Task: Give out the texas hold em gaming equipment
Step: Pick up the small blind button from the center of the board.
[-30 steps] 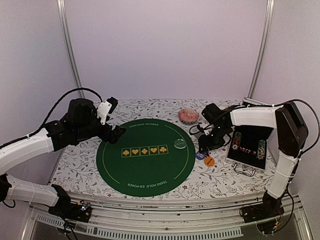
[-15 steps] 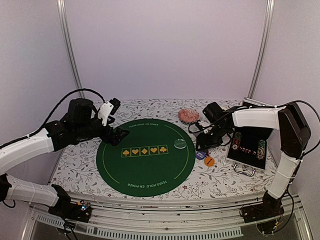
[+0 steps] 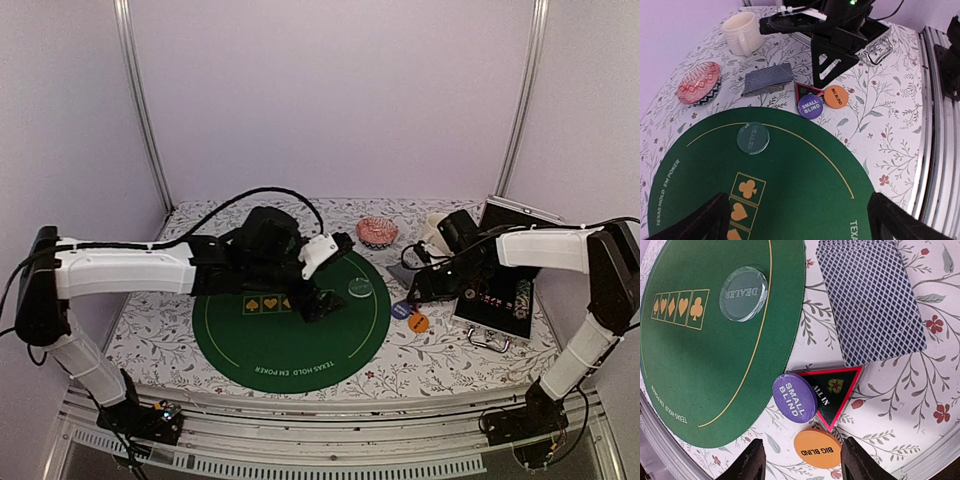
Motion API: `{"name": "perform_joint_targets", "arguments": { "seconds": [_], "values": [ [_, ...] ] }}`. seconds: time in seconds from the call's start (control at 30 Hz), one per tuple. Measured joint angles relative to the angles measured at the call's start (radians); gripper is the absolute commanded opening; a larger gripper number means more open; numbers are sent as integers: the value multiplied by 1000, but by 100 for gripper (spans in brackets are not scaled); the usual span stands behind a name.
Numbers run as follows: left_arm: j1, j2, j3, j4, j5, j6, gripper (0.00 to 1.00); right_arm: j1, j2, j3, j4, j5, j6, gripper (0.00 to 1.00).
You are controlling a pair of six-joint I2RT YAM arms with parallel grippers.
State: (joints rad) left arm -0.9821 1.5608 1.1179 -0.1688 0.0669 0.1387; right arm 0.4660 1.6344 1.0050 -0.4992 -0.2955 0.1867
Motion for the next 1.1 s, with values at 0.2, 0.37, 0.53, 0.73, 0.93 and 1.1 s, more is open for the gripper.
{"name": "perform_joint_targets", "arguments": {
  "seconds": [0.2, 0.37, 0.53, 0.73, 0.93, 1.1],
  "values": [
    [-32, 366, 290, -8, 14, 54, 95, -50, -52, -64, 35, -46, -14, 53],
    [-31, 632, 527, -75, 39, 124, 89, -82, -53, -72, 66, -86, -27, 52],
    [-31, 822, 789, -177, 75, 188, 85, -88, -49, -72, 106, -129, -26, 45],
    [-30, 864, 872, -259, 82, 274, 84, -89, 2, -72, 141, -171, -16, 41],
    [-11, 872, 893, -283, 96, 328, 79, -93, 11, -72, 168, -218, 1, 37],
    [11, 859, 815, -237, 133, 340, 70, -93, 45, -72, 189, -251, 8, 34]
  ]
}}
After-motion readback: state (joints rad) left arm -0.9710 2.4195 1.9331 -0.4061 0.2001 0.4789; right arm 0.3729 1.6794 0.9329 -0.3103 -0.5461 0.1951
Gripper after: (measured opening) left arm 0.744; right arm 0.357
